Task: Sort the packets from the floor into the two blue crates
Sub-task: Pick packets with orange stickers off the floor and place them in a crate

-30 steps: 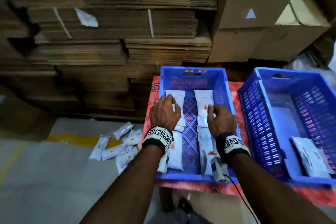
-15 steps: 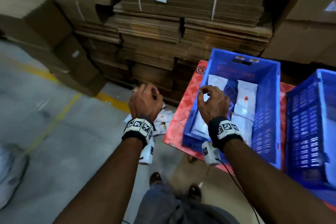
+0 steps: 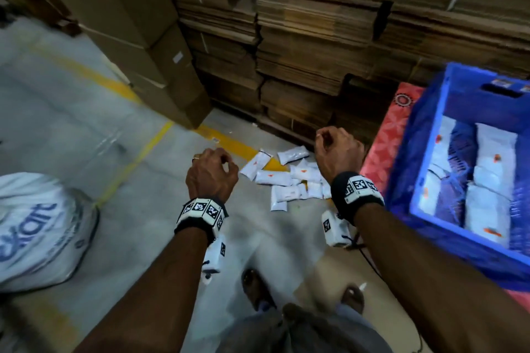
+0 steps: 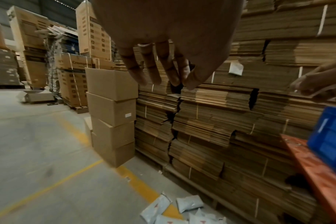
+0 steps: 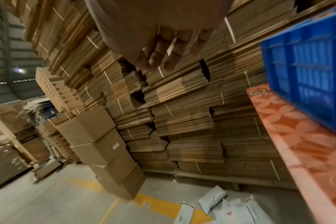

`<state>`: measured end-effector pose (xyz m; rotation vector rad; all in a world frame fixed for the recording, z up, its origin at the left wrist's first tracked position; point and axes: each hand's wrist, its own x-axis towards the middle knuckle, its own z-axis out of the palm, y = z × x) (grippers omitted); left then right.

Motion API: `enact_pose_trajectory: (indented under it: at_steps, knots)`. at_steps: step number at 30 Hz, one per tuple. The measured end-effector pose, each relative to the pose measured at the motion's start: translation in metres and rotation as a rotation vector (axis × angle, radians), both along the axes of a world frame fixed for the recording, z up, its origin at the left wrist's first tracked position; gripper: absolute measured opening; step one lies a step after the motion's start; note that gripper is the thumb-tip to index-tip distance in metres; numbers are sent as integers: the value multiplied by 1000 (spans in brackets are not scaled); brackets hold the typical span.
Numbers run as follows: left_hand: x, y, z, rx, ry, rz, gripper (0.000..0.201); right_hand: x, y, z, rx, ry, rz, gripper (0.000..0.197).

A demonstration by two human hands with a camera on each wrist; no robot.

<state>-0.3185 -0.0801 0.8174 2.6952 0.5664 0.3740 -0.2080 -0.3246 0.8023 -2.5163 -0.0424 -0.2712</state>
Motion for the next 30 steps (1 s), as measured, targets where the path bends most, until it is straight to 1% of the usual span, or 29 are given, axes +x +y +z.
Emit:
enact_pose_trajectory:
  at_steps: [3,5,9,12,17,21,23,27,30]
  knots:
    - [-4,42,-6,-8,102,-20,12,-16,34,-22,-51,88,-8,21]
    - [-2,59,-11,-22,144,-41,14,-29,49,-31,-84,144,-31,23]
    - [15,72,-25,-65,205,-97,18,-47,67,-42,-124,212,-46,22]
    - [34,71,-37,-114,238,-109,21,-49,75,-57,-131,286,-36,21]
    - [72,69,-48,-173,254,-151,28,-25,94,-79,-91,362,-91,22]
    - [103,79,-48,-185,316,-68,19,6,118,-101,-10,448,-133,26]
    - [119,85,-51,-169,338,-98,17,22,133,-113,23,488,-173,25]
    - [146,103,-59,-111,382,-158,17,40,162,-130,95,535,-174,21]
    - [178,113,-67,-102,401,-197,17,54,172,-142,46,579,-153,17]
